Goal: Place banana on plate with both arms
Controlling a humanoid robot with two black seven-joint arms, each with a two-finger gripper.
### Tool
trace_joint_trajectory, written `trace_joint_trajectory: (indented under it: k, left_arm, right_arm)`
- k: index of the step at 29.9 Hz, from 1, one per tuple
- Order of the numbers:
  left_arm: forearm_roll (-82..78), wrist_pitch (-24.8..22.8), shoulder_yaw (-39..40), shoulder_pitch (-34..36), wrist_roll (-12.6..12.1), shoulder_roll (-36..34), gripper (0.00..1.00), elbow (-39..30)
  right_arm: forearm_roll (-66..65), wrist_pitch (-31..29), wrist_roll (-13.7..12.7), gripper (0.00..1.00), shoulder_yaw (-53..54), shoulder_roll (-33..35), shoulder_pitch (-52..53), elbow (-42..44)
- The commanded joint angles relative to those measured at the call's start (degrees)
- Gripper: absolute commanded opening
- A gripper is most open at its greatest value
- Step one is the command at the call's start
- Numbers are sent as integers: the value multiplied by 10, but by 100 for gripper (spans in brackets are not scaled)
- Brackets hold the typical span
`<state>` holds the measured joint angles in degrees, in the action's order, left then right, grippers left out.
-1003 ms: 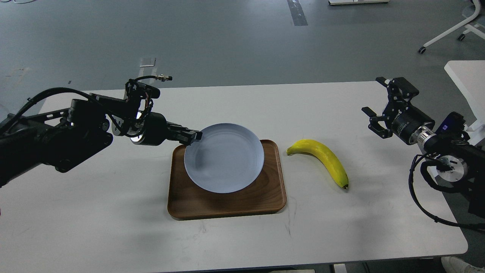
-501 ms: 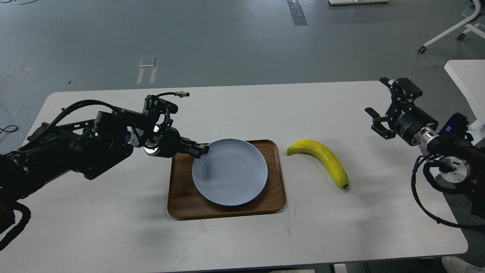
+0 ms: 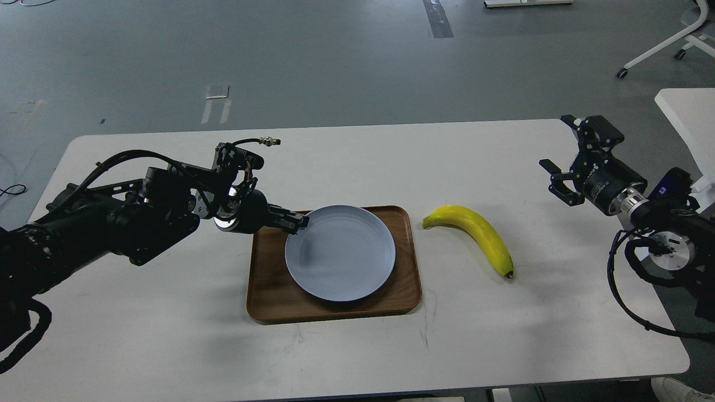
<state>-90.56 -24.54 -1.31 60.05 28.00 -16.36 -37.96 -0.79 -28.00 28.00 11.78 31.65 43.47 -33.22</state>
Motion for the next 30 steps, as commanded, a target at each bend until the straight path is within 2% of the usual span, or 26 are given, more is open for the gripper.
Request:
trace_joint_trajectory:
  k: [1, 3, 8, 12, 18, 22, 25, 30]
  left_arm:
    - [10, -2, 1, 1, 0, 0, 70, -1]
    - [31, -2, 1, 4, 0, -1, 99, -1]
    - [156, -5, 12, 12, 0, -10, 99, -2]
    - [443, -8, 14, 23, 0, -55, 99, -2]
    - [738, -9, 16, 4, 0, -122, 99, -3]
    - [814, -23, 44, -41, 0, -168, 99, -8]
    - [832, -35, 104, -104, 0, -195, 99, -2]
    - [841, -35, 225, -190, 0, -194, 99, 10]
  right_arm:
    - [0, 0, 0, 100, 0, 0, 0, 0]
    - [0, 0, 0, 100, -1, 0, 0, 0]
    - [0, 0, 0, 100, -1, 0, 0, 0]
    - [0, 0, 0, 100, -2, 0, 0, 0]
    - [0, 0, 0, 100, -4, 0, 0, -1]
    - [-3, 0, 0, 100, -11, 0, 0, -4]
    - [-24, 0, 0, 100, -38, 0, 10, -7]
    - [-118, 0, 0, 100, -52, 6, 34, -19]
